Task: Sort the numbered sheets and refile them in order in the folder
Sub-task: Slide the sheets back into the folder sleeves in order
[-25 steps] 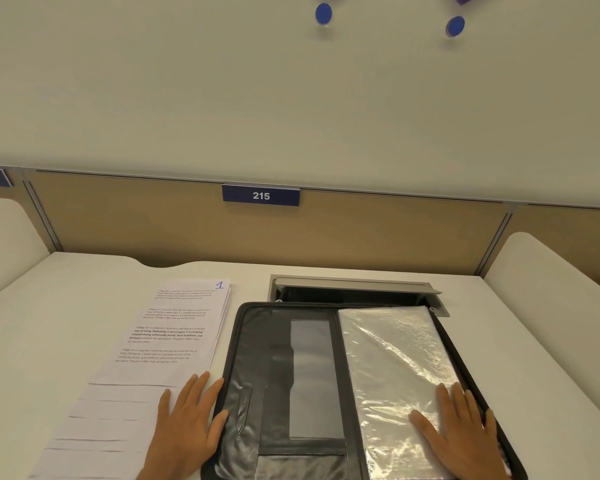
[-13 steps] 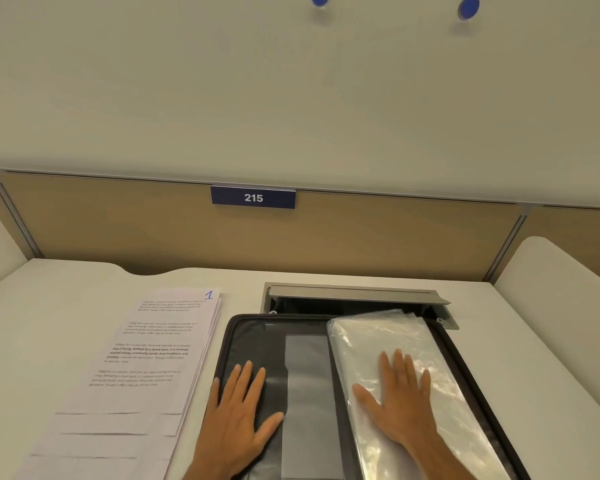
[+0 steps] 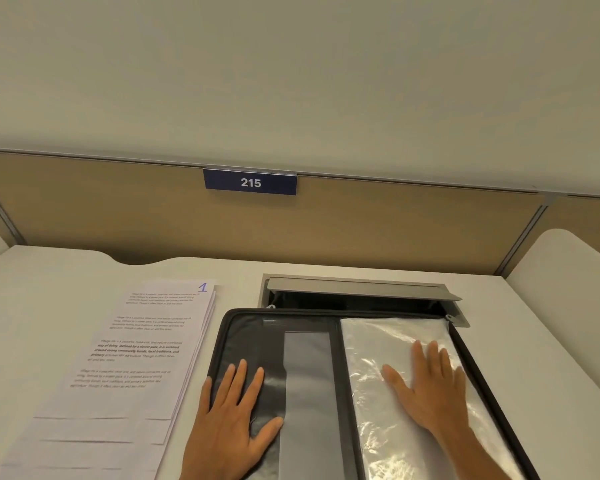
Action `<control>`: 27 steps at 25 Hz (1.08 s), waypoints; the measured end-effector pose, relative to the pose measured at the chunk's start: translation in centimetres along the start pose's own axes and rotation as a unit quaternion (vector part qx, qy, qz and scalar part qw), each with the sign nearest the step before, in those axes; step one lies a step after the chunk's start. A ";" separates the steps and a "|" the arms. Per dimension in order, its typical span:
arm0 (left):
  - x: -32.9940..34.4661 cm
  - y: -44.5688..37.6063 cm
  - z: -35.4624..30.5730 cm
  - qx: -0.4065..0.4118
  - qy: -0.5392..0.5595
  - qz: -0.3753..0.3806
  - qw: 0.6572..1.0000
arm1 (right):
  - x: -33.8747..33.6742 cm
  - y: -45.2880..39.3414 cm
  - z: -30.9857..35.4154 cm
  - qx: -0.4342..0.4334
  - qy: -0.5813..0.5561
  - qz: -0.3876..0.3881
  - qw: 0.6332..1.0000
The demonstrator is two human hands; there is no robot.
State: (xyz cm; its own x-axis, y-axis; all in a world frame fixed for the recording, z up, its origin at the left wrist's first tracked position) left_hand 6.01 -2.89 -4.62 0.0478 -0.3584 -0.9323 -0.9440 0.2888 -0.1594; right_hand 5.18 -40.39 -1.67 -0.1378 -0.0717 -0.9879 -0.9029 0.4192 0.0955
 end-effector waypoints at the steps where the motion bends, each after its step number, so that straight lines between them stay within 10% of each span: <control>1: 0.0 0.0 0.0 -0.001 -0.001 0.002 1.000 | 0.0 -0.2 -0.7 0.012 -0.010 0.003 1.000; 12: 0.1 -0.2 -0.1 -0.002 -0.007 0.013 1.000 | -0.7 -2.6 4.9 -0.090 0.006 -0.029 0.995; 27: -0.1 -0.1 -0.7 -0.014 0.037 0.104 0.994 | -0.8 -4.9 0.0 -0.014 0.026 0.050 0.998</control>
State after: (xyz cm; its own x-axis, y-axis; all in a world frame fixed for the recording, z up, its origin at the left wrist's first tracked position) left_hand 5.82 -3.53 -4.28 -0.1728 -0.3586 -0.9174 -0.9398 0.3388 0.0446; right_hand 9.73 -42.41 -1.38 -0.2482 -0.0780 -0.9656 -0.8944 0.4012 0.1975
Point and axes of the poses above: each hand's wrist, its own y-axis away from the middle knuckle, its own x-axis out of the palm, z = x × y, the point moved 5 cm from there along -y, towards the middle knuckle, and after that the axes turned 8 degrees about y, right-handed, at the moved point
